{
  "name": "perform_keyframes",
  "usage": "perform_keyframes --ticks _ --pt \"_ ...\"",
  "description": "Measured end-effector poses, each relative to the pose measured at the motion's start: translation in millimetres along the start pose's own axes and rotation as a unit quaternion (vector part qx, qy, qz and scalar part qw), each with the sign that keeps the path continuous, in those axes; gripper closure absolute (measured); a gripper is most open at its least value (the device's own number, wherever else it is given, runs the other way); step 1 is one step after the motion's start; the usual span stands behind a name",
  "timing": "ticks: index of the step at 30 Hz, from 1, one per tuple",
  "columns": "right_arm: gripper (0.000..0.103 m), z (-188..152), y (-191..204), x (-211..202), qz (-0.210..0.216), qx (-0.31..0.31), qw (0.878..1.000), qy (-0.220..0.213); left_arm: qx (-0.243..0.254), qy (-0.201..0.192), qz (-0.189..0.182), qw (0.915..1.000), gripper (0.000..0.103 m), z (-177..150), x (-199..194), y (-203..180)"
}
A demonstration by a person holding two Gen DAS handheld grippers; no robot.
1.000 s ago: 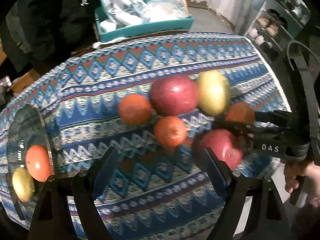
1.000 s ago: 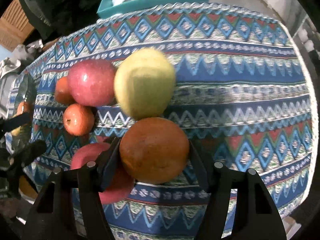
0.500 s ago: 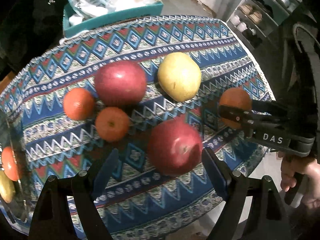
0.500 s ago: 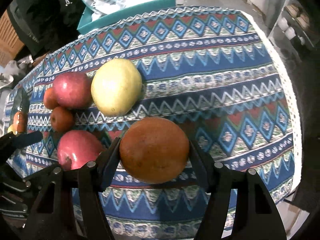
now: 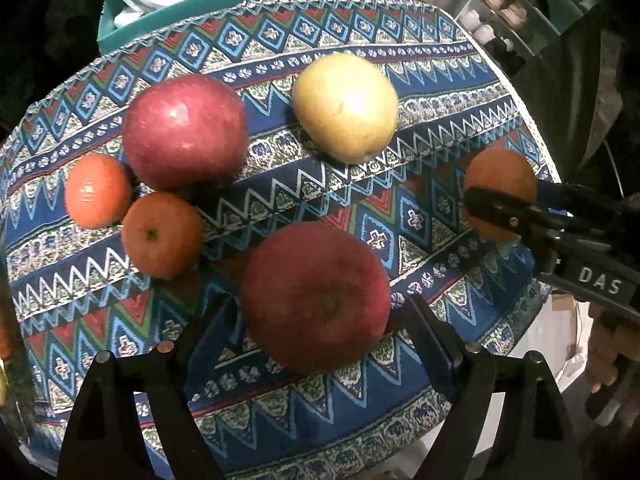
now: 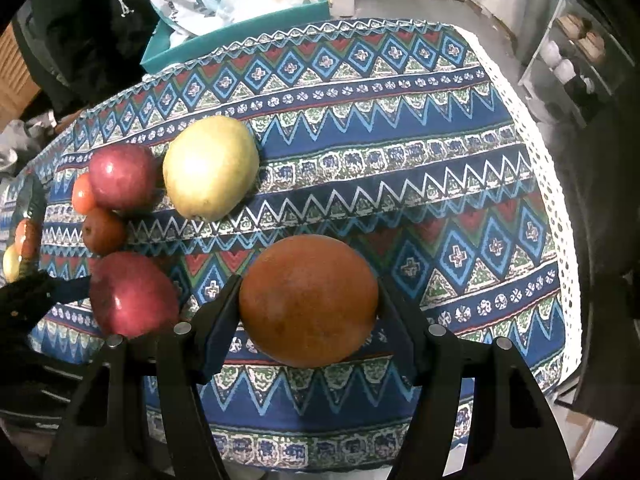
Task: Organize fruits
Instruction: 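Lift the red apple with left tool while right tool lifts the dark orange toward the bowl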
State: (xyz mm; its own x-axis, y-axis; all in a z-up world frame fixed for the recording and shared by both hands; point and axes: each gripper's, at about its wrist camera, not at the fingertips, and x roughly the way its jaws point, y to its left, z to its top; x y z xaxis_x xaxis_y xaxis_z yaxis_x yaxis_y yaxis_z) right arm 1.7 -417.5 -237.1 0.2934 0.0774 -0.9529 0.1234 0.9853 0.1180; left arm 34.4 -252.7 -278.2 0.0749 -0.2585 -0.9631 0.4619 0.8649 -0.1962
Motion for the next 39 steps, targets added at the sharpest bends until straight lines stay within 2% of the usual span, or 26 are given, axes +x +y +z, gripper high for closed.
perform_keyframes --ticks 3,5,13,18,24,30,39 --pt "0.037 -1 0 2 0.000 0.001 1.000 0.001 -0.002 0.001 0.004 1.0000 0.019 1 7 -1" --pt "0.037 -1 0 2 -0.002 -0.003 1.000 0.001 -0.001 0.002 0.008 1.0000 0.027 4 11 -3" --pt "0.037 -3 6 6 -0.025 -0.027 0.999 0.003 0.007 -0.010 0.019 0.9997 0.027 5 14 -5" --pt "0.037 -2 11 4 -0.034 -0.040 0.999 -0.005 0.004 -0.019 0.028 0.9994 0.027 1 0 5" --pt "0.037 1 20 -6 -0.046 -0.059 0.997 -0.025 0.008 -0.048 0.035 0.9982 0.027 -4 -26 7" --pt "0.037 5 31 -22 -0.036 -0.070 0.996 -0.051 0.011 -0.076 0.043 0.9961 0.027 -9 -53 14" --pt "0.037 11 58 -48 -0.028 -0.096 0.991 -0.089 -0.012 -0.099 0.046 0.9939 0.027 -16 -80 28"
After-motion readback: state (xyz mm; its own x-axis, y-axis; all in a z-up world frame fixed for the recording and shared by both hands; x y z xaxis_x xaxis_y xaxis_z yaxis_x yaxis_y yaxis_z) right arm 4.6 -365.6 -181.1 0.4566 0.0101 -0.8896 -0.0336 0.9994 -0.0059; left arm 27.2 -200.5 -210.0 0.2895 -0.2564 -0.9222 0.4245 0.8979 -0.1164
